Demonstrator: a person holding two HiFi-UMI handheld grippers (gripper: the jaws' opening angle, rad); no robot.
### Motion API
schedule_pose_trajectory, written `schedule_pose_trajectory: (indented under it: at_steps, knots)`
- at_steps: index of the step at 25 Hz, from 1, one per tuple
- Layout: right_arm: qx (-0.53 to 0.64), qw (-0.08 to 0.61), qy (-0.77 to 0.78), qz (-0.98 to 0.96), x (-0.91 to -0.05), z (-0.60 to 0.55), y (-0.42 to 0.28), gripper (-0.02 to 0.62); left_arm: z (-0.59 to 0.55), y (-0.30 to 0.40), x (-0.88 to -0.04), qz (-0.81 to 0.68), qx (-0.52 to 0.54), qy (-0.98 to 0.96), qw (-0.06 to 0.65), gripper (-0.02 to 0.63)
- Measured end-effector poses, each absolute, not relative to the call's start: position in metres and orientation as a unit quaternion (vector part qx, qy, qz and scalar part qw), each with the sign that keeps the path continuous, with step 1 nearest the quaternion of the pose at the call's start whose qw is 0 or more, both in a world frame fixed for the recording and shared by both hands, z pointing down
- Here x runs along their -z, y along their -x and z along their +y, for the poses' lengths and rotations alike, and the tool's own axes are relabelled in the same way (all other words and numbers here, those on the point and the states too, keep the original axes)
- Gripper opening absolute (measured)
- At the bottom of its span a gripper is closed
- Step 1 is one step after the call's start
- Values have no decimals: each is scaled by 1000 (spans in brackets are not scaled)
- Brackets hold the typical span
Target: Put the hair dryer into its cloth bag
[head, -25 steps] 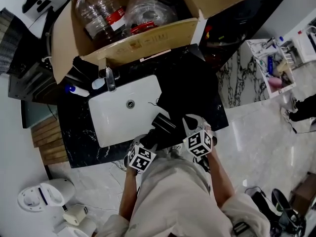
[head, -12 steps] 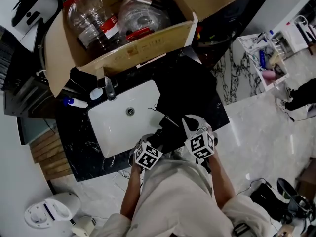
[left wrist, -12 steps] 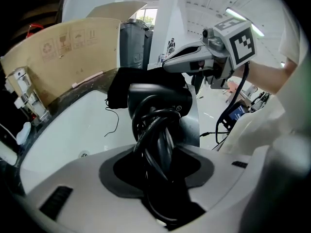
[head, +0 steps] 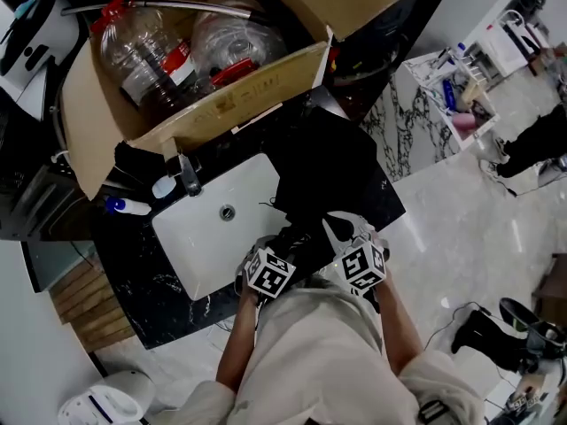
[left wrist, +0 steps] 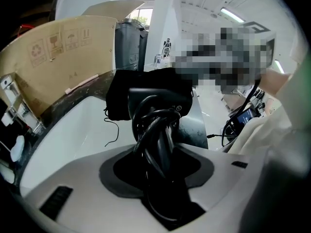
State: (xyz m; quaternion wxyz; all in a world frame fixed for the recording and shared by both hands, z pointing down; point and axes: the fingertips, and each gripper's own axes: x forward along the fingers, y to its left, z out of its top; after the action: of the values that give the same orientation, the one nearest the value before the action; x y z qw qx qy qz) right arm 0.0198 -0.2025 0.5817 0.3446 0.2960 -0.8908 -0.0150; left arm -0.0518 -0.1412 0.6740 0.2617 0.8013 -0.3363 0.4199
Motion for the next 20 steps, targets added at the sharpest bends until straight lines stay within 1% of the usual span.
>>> schedule_pose_trajectory:
  at_steps: [6,12,20]
  knots:
    - [19,357,-301,-884,-582,-199,-19,14,-160,43,-670,-328,-420,-810,244,187]
    - [23,361,-299,-883,-581,-194,-15,14,-173,35,-671,-335,-411,-810,251,187]
    - [19,336,-269,-902,-579,-191,-22,14,-195,17,-671,-365,-406,-797,258,187]
